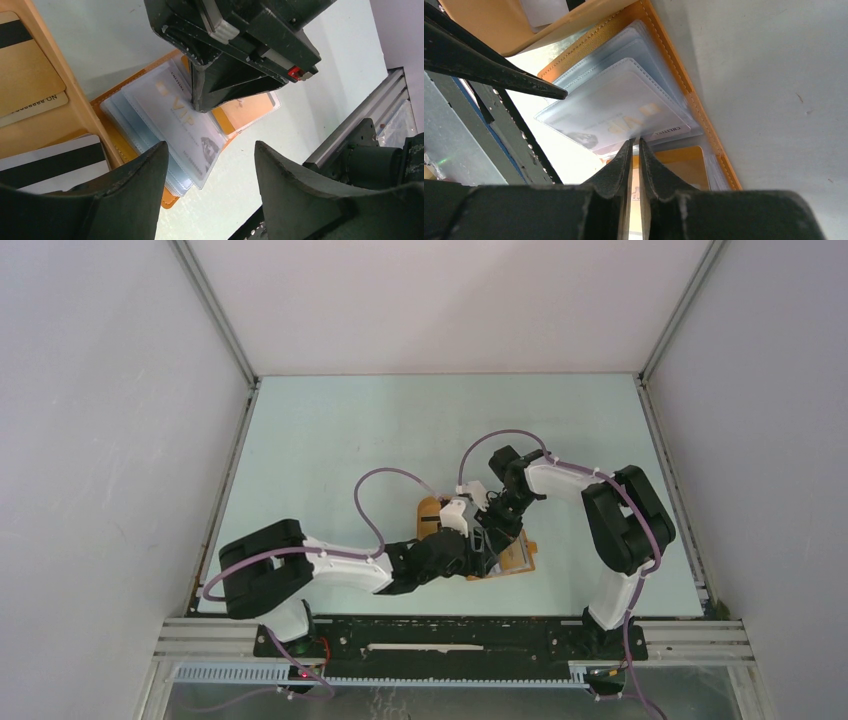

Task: Put the credit cards into the card holder
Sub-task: Turn over the card slot in the card holder.

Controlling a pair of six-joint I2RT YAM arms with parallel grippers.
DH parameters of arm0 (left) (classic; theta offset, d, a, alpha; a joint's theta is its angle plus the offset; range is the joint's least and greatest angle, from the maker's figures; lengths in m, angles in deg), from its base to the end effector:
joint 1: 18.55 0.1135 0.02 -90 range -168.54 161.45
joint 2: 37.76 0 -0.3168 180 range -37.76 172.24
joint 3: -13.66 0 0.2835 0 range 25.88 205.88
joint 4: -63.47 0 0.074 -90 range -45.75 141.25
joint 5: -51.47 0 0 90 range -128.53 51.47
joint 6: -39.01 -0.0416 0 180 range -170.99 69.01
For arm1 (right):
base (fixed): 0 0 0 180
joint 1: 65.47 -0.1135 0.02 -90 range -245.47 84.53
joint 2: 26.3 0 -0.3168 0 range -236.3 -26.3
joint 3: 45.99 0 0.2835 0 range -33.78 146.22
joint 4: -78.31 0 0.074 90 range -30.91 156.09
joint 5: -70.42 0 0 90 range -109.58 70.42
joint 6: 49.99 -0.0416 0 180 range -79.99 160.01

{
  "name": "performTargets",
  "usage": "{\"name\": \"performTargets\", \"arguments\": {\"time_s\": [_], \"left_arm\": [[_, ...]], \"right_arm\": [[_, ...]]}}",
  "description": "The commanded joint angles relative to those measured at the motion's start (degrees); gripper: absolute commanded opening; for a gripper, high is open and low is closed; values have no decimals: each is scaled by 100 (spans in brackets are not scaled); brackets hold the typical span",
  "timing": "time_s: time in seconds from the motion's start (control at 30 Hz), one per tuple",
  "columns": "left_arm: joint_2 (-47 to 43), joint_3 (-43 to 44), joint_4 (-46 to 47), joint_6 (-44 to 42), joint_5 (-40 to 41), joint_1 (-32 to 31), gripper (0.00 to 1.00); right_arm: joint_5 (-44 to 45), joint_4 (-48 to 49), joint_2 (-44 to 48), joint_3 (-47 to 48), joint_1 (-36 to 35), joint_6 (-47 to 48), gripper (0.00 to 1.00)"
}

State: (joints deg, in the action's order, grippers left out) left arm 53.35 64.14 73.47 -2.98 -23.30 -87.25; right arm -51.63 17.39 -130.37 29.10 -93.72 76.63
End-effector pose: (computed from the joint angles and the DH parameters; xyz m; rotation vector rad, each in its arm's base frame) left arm 0.1335 -0.3123 0.1875 0.2327 2.2189 -0.9235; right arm 0.2936 0.1828 0.1742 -1.5988 2.5146 0.8534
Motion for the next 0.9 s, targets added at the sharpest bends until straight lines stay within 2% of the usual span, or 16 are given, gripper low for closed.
{"name": "performTargets", "arguments": {"time_s": [0.0,0.43,0.87], "left_arm": [[108,330,-338,165,214,21,69],[-147,472,-1070,423,525,15,70],[382,881,-1226,897,290,15,71]], "right_arm": [[67,-120,-74,116,20,-23,17],[65,-121,-63,120,6,-32,17],[36,-129,-44,114,-1,-32,17]]}}
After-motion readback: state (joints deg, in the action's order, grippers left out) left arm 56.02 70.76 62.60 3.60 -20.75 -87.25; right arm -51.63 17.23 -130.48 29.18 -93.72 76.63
